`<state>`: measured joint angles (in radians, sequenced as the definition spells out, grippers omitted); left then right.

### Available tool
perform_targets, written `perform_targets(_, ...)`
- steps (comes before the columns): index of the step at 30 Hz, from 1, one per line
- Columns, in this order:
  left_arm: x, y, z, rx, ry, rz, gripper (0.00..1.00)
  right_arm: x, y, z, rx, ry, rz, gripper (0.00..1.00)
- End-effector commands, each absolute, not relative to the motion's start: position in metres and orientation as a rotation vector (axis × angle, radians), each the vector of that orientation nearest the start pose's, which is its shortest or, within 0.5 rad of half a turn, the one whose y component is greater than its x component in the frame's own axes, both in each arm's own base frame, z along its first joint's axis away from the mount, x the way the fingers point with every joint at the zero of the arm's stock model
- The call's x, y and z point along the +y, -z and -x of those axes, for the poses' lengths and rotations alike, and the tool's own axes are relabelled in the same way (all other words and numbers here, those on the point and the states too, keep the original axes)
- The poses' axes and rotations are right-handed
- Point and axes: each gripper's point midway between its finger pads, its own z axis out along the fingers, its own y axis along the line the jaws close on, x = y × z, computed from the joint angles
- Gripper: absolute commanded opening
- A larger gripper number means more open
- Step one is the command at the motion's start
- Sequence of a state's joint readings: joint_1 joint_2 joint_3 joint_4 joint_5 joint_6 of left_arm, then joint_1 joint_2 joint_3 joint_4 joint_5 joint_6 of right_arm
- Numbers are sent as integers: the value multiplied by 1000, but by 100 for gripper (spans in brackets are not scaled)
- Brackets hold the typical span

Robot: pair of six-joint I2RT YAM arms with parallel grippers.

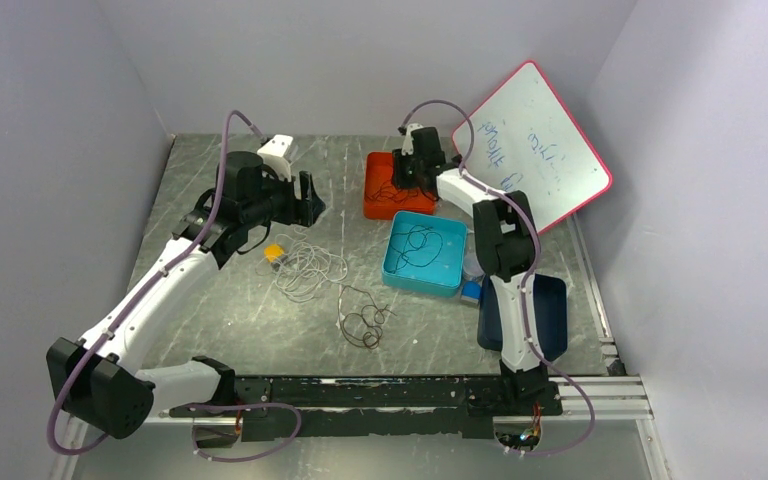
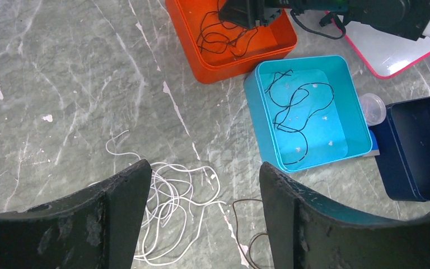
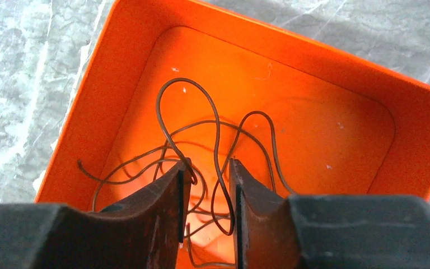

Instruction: Untangle the cables

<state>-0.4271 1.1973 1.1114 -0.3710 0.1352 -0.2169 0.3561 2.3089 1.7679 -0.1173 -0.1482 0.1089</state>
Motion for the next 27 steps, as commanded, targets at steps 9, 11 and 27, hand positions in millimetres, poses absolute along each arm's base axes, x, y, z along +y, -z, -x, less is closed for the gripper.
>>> perform_targets(9,-190,-251,-334,2047,561,-297,76,229,-152,-565,2006,-377,291,63)
perform_targets(11,-190,-251,-334,2048,562,-299,76,226,-158,-564,1999,-363,286,65)
perform_targets(27,-191,-236,-333,2073,575,-295,76,227,-200,-525,1927,-470,276,59)
